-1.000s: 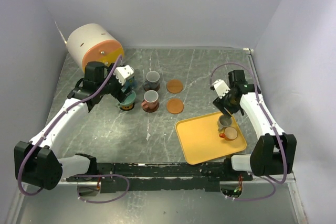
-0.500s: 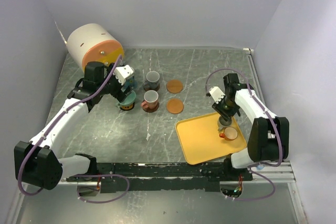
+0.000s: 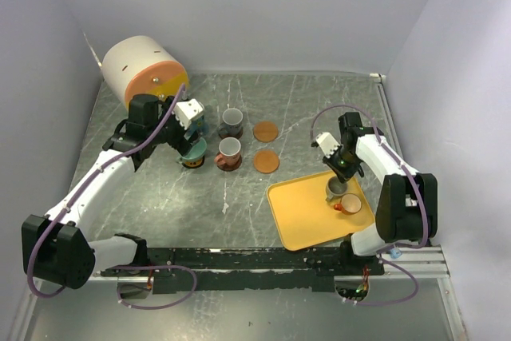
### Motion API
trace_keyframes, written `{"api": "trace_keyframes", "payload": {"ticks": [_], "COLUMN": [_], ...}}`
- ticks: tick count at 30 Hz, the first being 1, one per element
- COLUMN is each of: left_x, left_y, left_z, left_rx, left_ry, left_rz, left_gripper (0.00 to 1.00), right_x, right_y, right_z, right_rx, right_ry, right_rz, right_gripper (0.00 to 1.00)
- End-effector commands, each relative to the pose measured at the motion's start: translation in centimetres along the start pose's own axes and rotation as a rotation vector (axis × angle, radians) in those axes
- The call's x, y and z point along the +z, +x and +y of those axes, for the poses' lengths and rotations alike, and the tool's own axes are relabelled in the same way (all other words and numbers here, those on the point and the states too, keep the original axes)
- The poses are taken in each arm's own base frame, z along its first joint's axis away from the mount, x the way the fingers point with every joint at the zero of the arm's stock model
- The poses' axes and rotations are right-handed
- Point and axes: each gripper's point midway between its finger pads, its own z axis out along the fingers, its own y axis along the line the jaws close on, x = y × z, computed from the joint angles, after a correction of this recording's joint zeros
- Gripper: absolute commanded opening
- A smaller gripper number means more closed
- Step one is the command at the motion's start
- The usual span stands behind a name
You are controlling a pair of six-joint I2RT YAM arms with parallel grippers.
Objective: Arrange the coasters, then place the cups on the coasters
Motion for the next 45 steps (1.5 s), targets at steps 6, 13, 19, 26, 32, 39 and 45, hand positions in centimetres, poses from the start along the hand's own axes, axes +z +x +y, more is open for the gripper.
{"api": "trace_keyframes", "payload": {"ticks": [6, 13, 19, 26, 32, 39, 45], "left_x": [-0.8, -1.1, -1.7, -3.4, -4.1, -5.0, -5.6], "left_y": [-0.2, -0.4, -0.1, 0.5, 0.3, 0.4, -0.5], "left_z": [1.9, 2.7, 4.2, 6.2, 6.1, 5.3, 4.8], "left_rx": [-0.013, -0.024, -0.038, -0.075, -0.142, -0.094, -0.096], "left_ry": [-0.103, -0.136, -0.210, -0.310, -0.299, -0.265, -0.258], "left_rz": [-0.006, 0.003, 0.023, 0.082, 0.086, 0.103, 0.051], "left_gripper": [0.99, 0.99, 0.99, 0.99, 0.99, 0.99, 0.99], "right_x": [-1.6, -4.8, -7.1, -7.7, -7.2, -6.5, -4.8], "right_y": [-1.8, -5.7, -10.7, -16.7, -22.1, -26.2, -28.1], "right_z": [1.1, 1.2, 0.2, -0.9, -1.0, -1.6, -1.8], "right_rx": [0.061, 0.135, 0.162, 0.148, 0.142, 0.142, 0.176], "right_ry": [-0.044, -0.075, -0.027, 0.051, 0.077, 0.115, 0.111], "right_rz": [-0.108, -0.234, -0.325, -0.362, -0.416, -0.449, -0.424], "right_gripper": [0.00, 0.00, 0.00, 0.00, 0.00, 0.00, 0.00]}}
